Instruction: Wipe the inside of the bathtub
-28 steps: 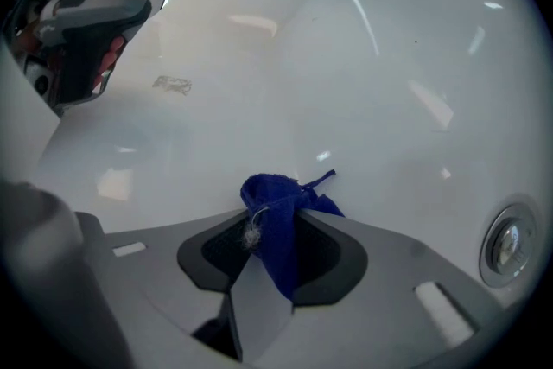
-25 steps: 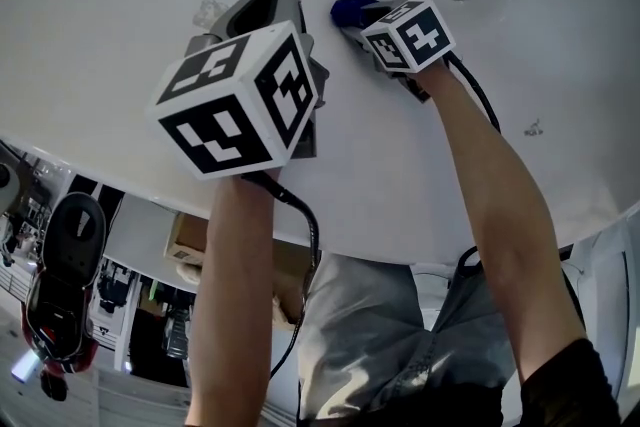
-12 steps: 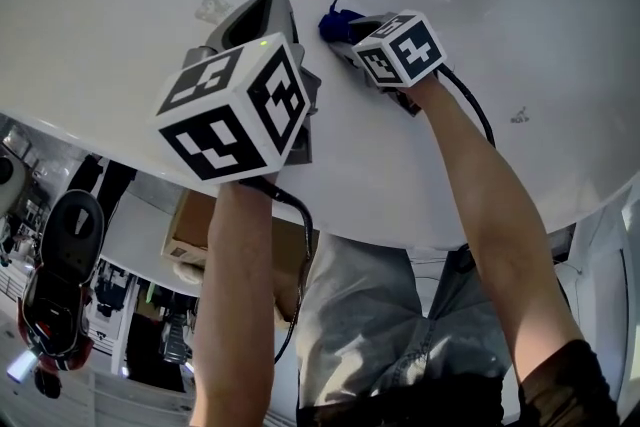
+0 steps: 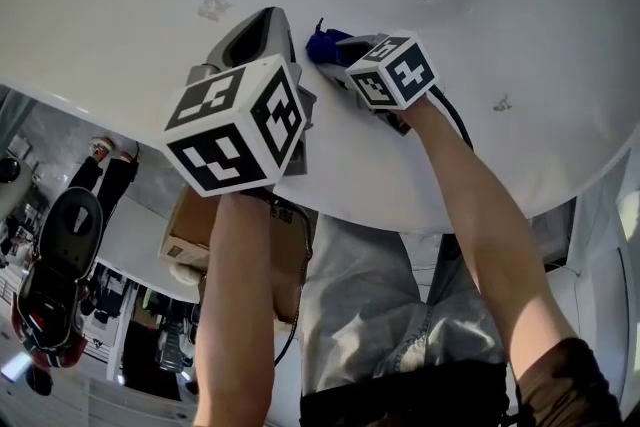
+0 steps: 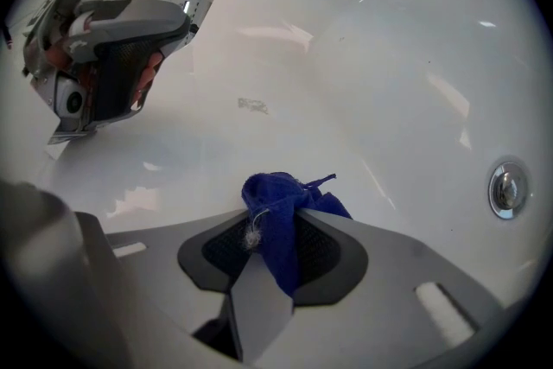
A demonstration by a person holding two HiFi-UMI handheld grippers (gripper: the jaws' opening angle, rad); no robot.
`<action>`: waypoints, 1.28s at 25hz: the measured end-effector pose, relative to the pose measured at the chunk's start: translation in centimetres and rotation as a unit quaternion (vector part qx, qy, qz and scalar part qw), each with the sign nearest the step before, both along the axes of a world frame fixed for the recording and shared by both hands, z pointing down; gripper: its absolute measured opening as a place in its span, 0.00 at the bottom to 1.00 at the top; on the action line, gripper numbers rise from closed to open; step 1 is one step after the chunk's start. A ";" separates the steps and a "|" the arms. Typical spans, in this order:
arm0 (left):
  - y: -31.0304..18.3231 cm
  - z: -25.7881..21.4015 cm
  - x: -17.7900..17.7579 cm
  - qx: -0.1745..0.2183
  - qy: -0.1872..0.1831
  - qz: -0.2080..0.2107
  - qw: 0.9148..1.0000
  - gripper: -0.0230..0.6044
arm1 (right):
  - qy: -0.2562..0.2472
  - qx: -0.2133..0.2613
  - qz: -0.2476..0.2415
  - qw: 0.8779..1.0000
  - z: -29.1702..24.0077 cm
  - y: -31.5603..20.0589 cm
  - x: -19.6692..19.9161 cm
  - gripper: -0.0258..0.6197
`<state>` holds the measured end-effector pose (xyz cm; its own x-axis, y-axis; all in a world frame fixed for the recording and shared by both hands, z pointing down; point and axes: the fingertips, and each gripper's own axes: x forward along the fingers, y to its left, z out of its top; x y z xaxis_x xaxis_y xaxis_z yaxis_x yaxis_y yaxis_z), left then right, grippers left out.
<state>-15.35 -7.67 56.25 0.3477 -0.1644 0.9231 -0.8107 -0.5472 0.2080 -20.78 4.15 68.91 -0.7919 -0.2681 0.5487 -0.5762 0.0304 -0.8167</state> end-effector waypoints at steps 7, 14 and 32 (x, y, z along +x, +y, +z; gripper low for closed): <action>0.3 -2.5 -0.6 0.019 -0.014 0.012 1.000 0.04 | -0.020 0.013 -0.011 1.000 -4.1 1.5 -0.9 0.24; 0.9 -4.3 -1.7 0.029 -0.031 0.016 0.999 0.04 | -0.039 0.034 -0.023 0.998 -8.6 2.8 -1.6 0.24; 1.4 -7.8 -2.5 0.060 -0.054 0.007 0.997 0.04 | -0.094 0.084 -0.007 0.992 -19.3 5.0 -2.6 0.24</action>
<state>-17.84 -6.24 48.47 0.2502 -0.2722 0.9291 -0.8171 -0.5741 0.0519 -23.39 9.14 49.59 -0.8805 -0.3314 0.3389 -0.4120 0.1815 -0.8929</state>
